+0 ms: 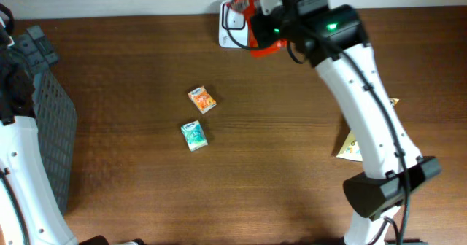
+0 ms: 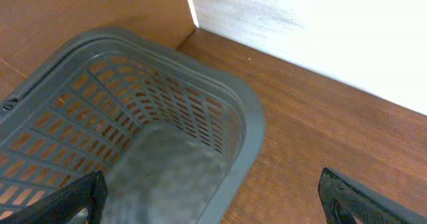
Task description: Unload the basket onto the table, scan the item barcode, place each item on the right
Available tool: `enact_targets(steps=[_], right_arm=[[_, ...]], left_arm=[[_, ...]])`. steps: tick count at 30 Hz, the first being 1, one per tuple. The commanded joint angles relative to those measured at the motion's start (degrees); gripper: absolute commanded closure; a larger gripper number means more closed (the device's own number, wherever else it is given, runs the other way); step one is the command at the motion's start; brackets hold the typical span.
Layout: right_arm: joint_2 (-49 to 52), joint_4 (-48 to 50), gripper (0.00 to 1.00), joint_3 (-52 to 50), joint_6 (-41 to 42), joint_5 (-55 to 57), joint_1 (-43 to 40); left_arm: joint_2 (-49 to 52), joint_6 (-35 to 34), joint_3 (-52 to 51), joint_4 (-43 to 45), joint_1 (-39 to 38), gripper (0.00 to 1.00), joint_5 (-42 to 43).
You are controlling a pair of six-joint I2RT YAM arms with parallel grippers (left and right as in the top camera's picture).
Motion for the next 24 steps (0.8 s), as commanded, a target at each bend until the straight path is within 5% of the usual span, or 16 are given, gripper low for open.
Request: enact_targets(steps=[1, 6, 13, 24], right_arm=[[5.49, 7.3, 0.95, 0.7, -4.31, 25.24, 2.19], [14.49, 22.6, 0.91, 0.7, -15.19, 33.7, 2.19], [27.58, 51.32, 0.94, 0.7, -54.05, 40.46, 2.34], [33.92, 53.37, 0.96, 0.59, -64.41, 33.27, 2.29]], left_arm=[[-0.02, 0.5, 0.02, 0.09, 0.13, 0.01, -0.22], [-0.02, 0.52, 0.02, 0.09, 0.13, 0.01, -0.22], [-0.02, 0.52, 0.02, 0.09, 0.13, 0.01, -0.22], [-0.02, 0.5, 0.02, 0.07, 0.13, 0.01, -0.22]])
